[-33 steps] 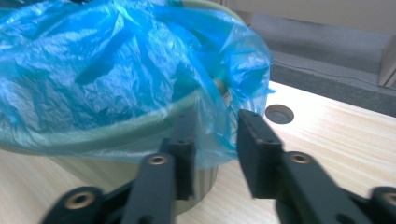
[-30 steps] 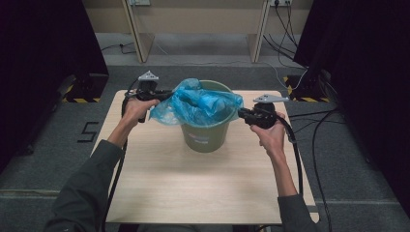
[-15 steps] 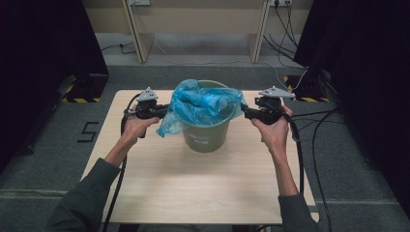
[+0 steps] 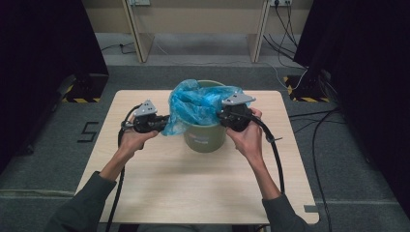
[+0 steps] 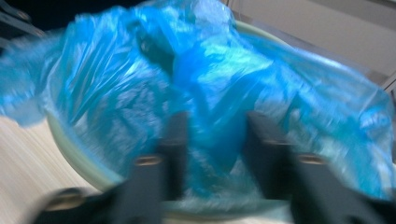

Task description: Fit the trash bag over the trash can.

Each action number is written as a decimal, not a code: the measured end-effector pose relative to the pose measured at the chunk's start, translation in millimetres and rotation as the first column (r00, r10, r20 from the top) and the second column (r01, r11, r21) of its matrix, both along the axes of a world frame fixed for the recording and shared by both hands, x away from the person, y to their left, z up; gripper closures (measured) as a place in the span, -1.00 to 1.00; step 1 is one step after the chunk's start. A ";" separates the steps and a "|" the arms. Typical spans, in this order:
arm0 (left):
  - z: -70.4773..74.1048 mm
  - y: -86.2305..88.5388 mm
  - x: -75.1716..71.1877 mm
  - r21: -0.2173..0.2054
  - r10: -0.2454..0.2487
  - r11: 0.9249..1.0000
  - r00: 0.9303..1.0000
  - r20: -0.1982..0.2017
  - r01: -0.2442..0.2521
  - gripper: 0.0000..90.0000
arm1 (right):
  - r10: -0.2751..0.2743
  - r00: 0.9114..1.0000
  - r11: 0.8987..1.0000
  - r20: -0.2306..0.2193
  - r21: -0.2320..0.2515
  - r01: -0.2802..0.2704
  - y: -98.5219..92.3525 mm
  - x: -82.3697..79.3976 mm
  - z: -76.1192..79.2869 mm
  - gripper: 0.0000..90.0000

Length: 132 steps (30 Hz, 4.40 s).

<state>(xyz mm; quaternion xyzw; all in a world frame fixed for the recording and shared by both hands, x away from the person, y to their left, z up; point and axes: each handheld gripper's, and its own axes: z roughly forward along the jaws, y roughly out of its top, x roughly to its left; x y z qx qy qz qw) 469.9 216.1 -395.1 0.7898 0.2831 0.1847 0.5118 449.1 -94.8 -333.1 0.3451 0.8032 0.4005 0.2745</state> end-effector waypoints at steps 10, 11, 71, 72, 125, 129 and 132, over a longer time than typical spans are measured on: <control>-8.6 -11.8 -31.2 0.017 -0.082 0.996 0.997 0.012 0.082 0.78 | -0.048 0.999 0.999 0.018 0.002 0.048 -53.0 19.2 2.2 1.00; -8.6 -11.8 -31.2 0.017 -0.082 0.996 0.997 0.012 0.082 0.78 | -0.048 0.999 0.999 0.018 0.002 0.048 -53.0 19.2 2.2 1.00; 94.2 -12.7 41.4 -0.077 0.049 0.995 0.995 -0.086 -0.056 -0.35 | 0.198 0.978 0.980 -0.061 0.033 -0.196 -35.4 -50.5 -36.5 0.96; 95.3 -16.6 43.4 -0.071 0.045 0.996 0.995 -0.092 -0.052 -0.38 | 0.197 0.979 0.980 -0.059 0.026 -0.196 -35.3 -50.7 -37.0 0.96; 41.7 10.9 82.4 0.096 0.021 0.995 0.994 -0.109 -0.010 0.87 | 0.149 0.987 0.977 0.058 0.145 -0.156 -26.7 -58.7 4.1 -0.16; 38.5 14.2 80.6 0.081 0.018 0.997 0.993 -0.116 -0.009 0.87 | 0.146 0.989 0.978 0.038 0.147 -0.150 -4.3 -44.7 0.6 -0.24; 37.3 14.6 78.9 0.076 0.009 0.997 0.994 -0.113 0.000 0.87 | 0.133 0.991 0.985 -0.010 0.113 -0.131 11.7 -27.6 -14.6 0.00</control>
